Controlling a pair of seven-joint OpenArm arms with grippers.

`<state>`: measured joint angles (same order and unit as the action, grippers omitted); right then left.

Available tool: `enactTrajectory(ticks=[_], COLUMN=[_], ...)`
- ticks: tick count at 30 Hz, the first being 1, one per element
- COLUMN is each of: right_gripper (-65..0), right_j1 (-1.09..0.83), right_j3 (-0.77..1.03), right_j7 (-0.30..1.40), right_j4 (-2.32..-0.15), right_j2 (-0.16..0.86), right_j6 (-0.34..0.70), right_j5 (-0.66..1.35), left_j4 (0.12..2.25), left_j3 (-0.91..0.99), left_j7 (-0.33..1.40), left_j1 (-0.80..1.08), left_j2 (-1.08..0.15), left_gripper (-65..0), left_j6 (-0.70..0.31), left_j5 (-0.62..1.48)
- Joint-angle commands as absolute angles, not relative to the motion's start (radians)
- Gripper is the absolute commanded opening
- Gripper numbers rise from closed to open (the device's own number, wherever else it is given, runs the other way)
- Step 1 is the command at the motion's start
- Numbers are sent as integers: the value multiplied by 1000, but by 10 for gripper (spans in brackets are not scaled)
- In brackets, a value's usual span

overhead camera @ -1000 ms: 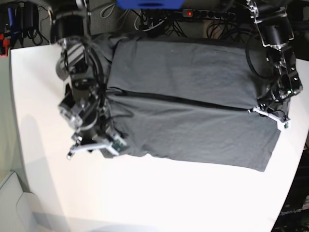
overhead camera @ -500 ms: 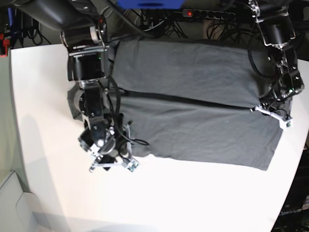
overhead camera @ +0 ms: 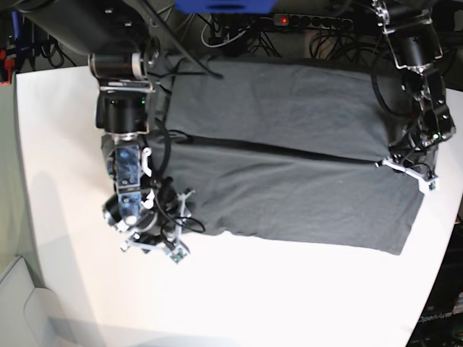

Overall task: Layout the t-shirt on the table in an organized manner, then fold the t-shirt properly
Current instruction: 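Drag the shirt edge with the right gripper to straighten the shirt, then pull the shirt hem with the right gripper away from the left gripper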

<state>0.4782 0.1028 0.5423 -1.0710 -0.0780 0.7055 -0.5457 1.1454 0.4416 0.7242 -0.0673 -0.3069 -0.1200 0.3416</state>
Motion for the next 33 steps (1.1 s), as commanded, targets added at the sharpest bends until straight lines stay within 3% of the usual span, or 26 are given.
enactTrajectory(ticks=[1,20,27,33], right_gripper=[-307,-310,-411,-419], right_j1=[515,539,539,538], right_j3=[108,116,116,116], right_j7=[519,473,429,426], right_j4=[-1082,-949,-946,-941], right_j2=[-82,-58,-56,-53], right_j6=[698,698,698,698], right_j5=[-538,-461,-461,-461], left_j4=[1125,1125,1125,1125], left_j3=[440,440,440,440], left_j7=[839,839,839,839], left_j1=[-45,-45,-45,-45], left_j2=[-306,-305,-305,-305], left_gripper=[-650,-650,-650,-650], left_j6=[-84,-84,-84,-84], left_j5=[283,283,283,283])
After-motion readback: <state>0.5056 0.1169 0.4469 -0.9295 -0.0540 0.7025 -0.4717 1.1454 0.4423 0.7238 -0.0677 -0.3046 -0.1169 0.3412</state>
